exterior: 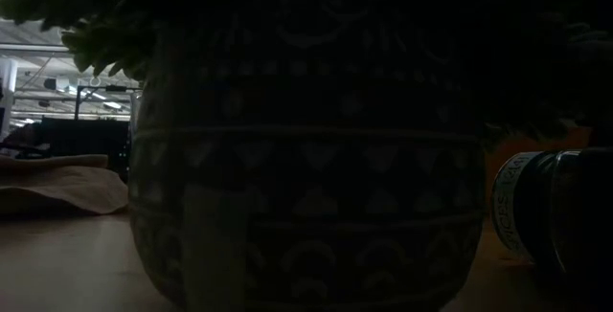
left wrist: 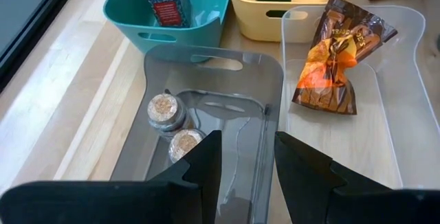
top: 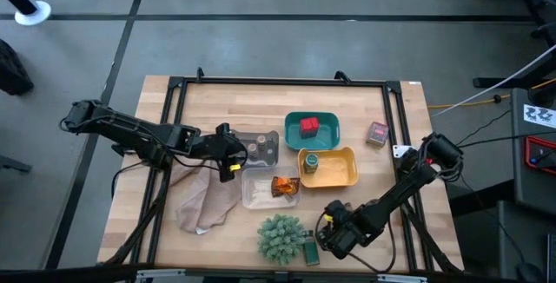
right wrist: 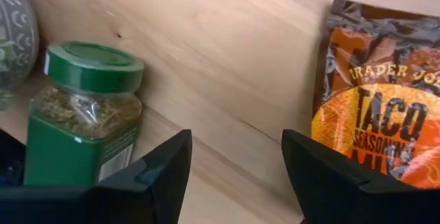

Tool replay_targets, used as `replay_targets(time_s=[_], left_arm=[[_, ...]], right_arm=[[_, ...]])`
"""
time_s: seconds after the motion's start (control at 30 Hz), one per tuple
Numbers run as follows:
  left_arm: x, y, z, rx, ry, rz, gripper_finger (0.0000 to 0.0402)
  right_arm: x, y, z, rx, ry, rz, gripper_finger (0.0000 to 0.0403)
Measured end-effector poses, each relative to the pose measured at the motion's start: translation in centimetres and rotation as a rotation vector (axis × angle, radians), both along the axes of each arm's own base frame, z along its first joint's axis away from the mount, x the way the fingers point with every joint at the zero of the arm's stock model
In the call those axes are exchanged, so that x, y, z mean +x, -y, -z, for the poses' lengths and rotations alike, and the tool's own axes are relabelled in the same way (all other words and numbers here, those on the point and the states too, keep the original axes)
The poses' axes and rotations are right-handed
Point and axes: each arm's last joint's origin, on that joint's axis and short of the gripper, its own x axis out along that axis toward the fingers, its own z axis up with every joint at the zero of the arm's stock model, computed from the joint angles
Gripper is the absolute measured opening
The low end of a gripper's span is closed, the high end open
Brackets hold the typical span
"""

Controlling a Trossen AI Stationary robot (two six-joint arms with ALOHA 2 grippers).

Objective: Sort spices by type
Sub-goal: Put the orange seasoning pack into the transparent bin

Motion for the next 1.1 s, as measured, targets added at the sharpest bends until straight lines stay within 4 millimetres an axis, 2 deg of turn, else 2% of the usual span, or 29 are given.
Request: replay_targets(time_s=[0.17,0.3,0.53,0.73,0.97,1.1], left_arm=[[0.0,0.0,0.0,-0.003,0.000,-0.002,0.0117],[0.0,0.0,0.0,-0.001,0.000,-0.001,0.0117],[0.0,0.0,0.0,0.000,0.000,0.000,0.0117],[0.0,0.0,0.0,0.000,0.000,0.000,0.0117],[-0.1,0.0,0.4,0.001,-0.004,0.000,0.0117],[-0.4,-0.1,1.3,-0.005,-0.029,-0.009,0.0117]], right_arm=[[-0.1,0.2,-0.1,-0.012,-0.007,0.002,0.0227],[0.0,1.0,0.0,-0.060,-0.043,0.014,0.0227],[1.3,3.0,0.0,-0.101,-0.059,-0.044,0.0227],[2.0,4.2,-0.9,-0.127,-0.119,-0.062,0.0227],[1.4,3.8,-1.0,-0.054,-0.211,-0.024,0.0227],[1.3,3.5,0.3,-0.065,-0.272,-0.026,0.0227]])
